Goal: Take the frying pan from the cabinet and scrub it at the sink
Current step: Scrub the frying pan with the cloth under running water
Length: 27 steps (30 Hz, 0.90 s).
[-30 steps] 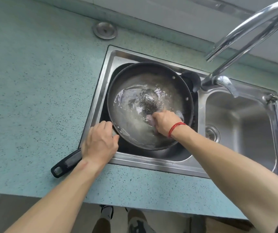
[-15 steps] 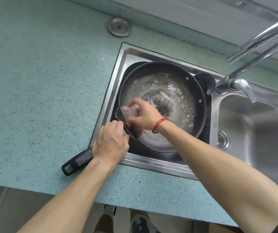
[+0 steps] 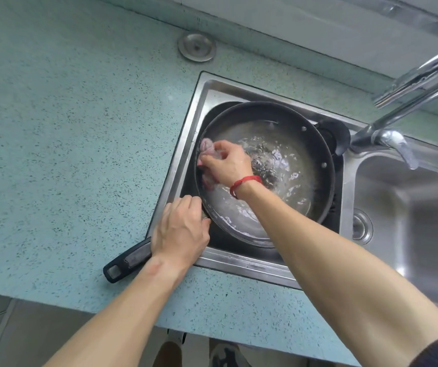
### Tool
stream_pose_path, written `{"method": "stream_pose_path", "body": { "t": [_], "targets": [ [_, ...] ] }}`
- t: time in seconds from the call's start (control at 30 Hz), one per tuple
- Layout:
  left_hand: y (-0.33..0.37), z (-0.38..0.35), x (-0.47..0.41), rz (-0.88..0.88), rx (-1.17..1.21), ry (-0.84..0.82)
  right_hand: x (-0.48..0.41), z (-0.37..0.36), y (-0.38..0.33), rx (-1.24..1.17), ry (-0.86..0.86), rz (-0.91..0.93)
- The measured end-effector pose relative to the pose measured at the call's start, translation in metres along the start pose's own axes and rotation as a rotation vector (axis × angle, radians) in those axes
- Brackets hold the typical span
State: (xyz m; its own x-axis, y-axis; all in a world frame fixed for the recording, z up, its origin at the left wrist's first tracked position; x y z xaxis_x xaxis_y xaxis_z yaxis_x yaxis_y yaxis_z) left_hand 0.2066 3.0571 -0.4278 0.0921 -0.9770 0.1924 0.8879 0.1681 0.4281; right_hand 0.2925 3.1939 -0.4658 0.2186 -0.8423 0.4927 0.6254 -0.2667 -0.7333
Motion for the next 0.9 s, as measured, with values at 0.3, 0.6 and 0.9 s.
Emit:
{"method": "stream_pose_path", "body": {
  "t": [0.3, 0.6, 0.9],
  "targets": [
    [0.001, -0.001, -0.001, 0.002, -0.008, -0.022, 0.024, -0.01, 0.007, 0.2, -0.233, 0.09],
    [-0.002, -0.005, 0.0, 0.003, 0.01, -0.028, -0.029, 0.047, -0.031, -0.033, 0.303, 0.144],
    [-0.002, -0.004, -0.001, -0.02, 0.021, -0.021, -0.042, 0.117, -0.005, 0.129, 0.576, 0.008]
  ]
}}
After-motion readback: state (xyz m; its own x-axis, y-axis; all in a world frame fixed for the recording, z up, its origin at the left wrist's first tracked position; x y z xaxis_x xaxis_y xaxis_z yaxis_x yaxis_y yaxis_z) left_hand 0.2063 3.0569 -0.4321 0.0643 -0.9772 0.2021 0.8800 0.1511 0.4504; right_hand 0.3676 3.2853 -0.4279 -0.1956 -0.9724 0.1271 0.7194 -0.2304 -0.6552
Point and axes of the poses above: each hand's wrist, its own x-axis away from the middle knuckle, its own z-axis out of the back of the hand, y = z × x, the point moved 10 cm from there along -x, towards the middle knuckle, and after that the axes turned 8 degrees about -y, right-handed, at the moved point
